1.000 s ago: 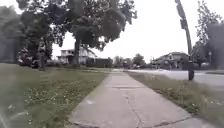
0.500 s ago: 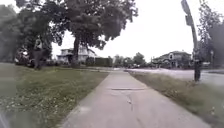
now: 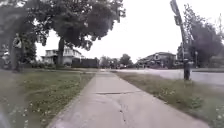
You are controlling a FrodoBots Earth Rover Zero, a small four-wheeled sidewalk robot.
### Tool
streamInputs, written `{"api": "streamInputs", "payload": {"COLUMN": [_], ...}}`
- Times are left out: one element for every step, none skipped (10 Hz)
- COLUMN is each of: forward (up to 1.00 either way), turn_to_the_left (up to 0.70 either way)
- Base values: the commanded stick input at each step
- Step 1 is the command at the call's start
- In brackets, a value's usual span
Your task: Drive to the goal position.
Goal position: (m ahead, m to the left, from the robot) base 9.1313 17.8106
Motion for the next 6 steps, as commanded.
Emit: {"api": "streamInputs", "payload": {"forward": [0.70,0.70,0.70,0.70,0.70,0.70], "turn_to_the_left": [0.00,0.00,0.00,0.00,0.00,0.00]}}
